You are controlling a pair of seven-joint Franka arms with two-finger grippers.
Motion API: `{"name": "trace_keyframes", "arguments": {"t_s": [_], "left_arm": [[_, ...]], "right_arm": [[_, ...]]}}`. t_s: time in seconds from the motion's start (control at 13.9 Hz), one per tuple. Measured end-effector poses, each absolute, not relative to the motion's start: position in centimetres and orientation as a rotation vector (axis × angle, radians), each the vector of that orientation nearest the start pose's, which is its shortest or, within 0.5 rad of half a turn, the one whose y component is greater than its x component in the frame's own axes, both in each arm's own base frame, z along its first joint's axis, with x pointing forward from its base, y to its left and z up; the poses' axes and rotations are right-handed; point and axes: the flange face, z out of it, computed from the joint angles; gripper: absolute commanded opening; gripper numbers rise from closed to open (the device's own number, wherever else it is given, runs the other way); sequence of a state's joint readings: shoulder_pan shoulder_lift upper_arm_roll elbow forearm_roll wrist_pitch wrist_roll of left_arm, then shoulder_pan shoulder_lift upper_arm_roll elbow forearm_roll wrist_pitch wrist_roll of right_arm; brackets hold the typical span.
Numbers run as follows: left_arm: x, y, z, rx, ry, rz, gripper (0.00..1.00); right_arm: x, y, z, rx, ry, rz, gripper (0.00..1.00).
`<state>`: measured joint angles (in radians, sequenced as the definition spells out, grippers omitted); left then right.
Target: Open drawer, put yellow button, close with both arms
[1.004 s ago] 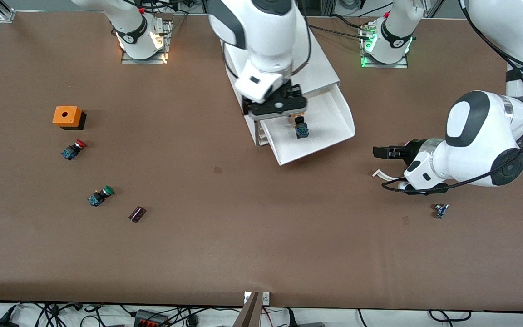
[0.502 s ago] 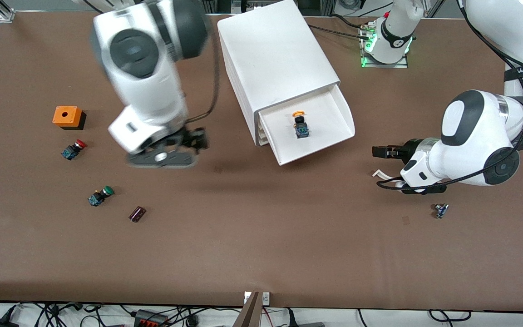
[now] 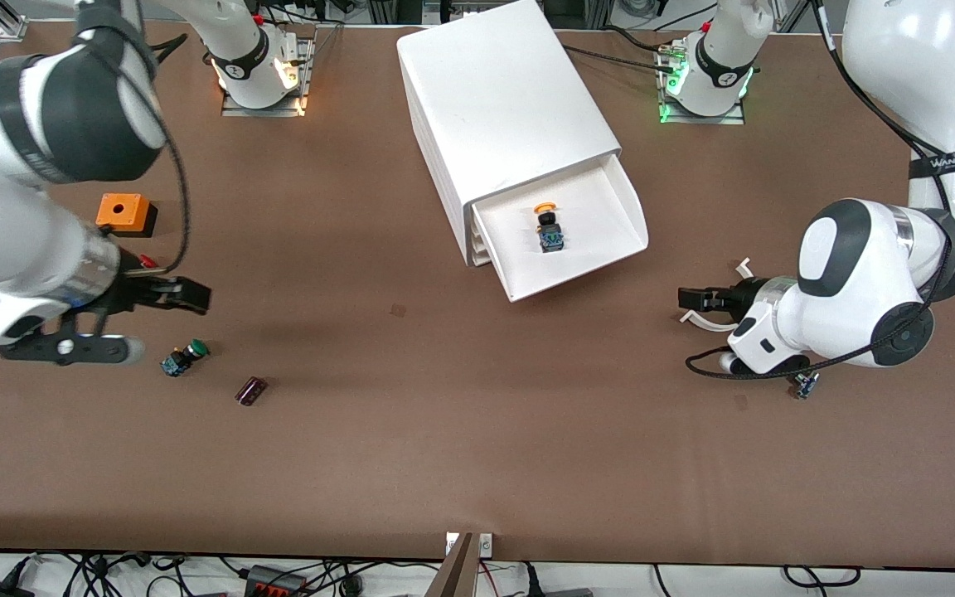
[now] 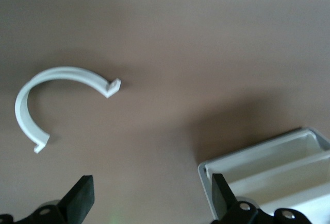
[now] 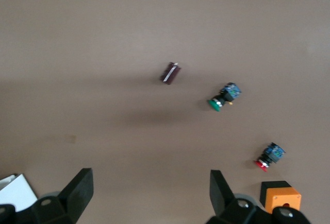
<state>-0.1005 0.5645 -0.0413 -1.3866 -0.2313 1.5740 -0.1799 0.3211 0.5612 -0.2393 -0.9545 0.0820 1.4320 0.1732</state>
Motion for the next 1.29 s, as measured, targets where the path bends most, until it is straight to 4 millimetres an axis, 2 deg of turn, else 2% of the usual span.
{"name": "trace_keyframes", "arguments": {"t_s": [0.14, 0.29, 0.5, 0.72, 0.93, 1.29], "left_arm": [[66.8, -11.9, 36.5, -3.269, -0.227, 0.58, 1.0], [67.1, -13.7, 37.1, -3.274, -0.291, 0.503, 1.0], [67.2, -16.7, 38.0, -3.281, -0.407, 0.378, 1.0], [66.3, -19.8, 37.8, -3.26, -0.545, 0.336, 1.0], [65.4, -23.0, 37.6, -3.28, -0.55, 0.307, 1.0], [63.5, -27.8, 37.1, -3.262, -0.635, 0.314, 1.0]], "right_arm": [[68.4, 8.4, 56.1, -3.181, 0.157, 0.094, 1.0], [67.5, 4.9, 58.2, -3.154, 0.222, 0.047, 1.0], [64.7, -0.3, 62.0, -3.091, 0.281, -0.017, 1.0], [62.1, -3.6, 64.7, -3.072, 0.212, -0.079, 1.0], [61.0, -4.8, 65.3, -3.08, 0.163, -0.096, 1.0], [60.6, -3.6, 65.1, -3.14, 0.08, -0.083, 1.0]]}}
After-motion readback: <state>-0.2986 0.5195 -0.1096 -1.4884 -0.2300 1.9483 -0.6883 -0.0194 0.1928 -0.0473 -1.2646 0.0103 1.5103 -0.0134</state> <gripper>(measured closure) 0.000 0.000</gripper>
